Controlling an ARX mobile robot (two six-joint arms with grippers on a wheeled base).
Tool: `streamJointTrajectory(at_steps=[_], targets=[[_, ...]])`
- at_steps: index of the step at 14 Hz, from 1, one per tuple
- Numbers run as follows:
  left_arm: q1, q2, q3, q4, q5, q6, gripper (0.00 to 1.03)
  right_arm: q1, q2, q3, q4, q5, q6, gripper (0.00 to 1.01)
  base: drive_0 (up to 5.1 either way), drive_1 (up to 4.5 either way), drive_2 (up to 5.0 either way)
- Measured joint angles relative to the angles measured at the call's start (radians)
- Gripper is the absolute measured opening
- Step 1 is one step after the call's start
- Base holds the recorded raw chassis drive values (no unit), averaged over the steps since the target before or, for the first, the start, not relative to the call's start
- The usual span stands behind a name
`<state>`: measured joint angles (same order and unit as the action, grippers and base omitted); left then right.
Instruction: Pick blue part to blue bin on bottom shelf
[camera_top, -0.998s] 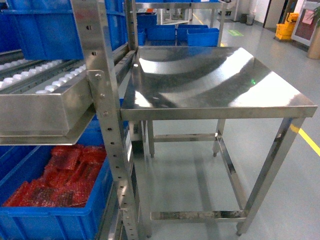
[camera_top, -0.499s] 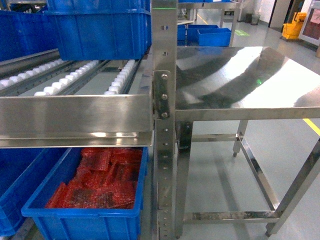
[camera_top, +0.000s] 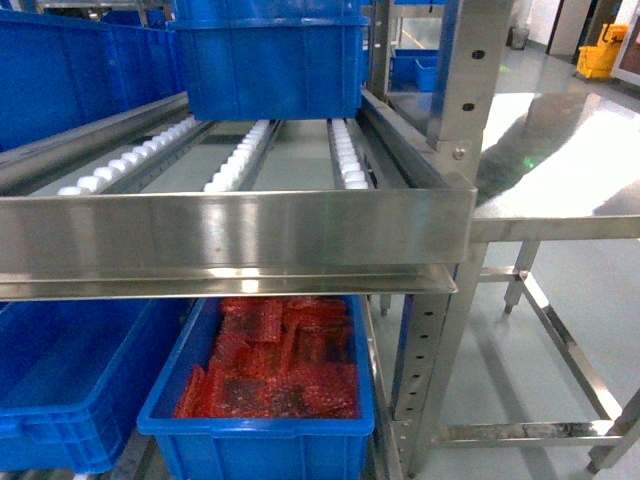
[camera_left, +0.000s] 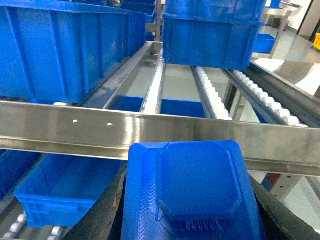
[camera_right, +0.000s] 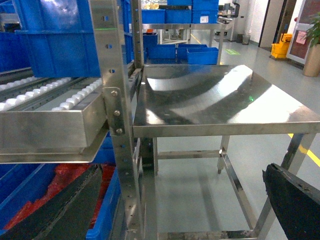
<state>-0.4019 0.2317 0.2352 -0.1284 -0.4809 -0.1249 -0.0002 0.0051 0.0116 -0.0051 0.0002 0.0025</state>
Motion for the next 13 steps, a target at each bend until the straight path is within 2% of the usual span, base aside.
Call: streamJointTrajectory(at_steps=[12, 13], targets=[[0.000, 0.000, 0.000, 0.001, -0.001, 0.000, 0.43, 0.000, 0.000, 0.000, -0.002, 0.000, 0.000, 0.98, -5.0, 2.42, 2.4], [-0.001, -0.002, 0.000, 0.000, -0.007, 0.000, 0.43, 0.000, 0.000, 0.000, 0.003, -0.004, 0.000, 0.98, 0.0, 0.00, 0.0]])
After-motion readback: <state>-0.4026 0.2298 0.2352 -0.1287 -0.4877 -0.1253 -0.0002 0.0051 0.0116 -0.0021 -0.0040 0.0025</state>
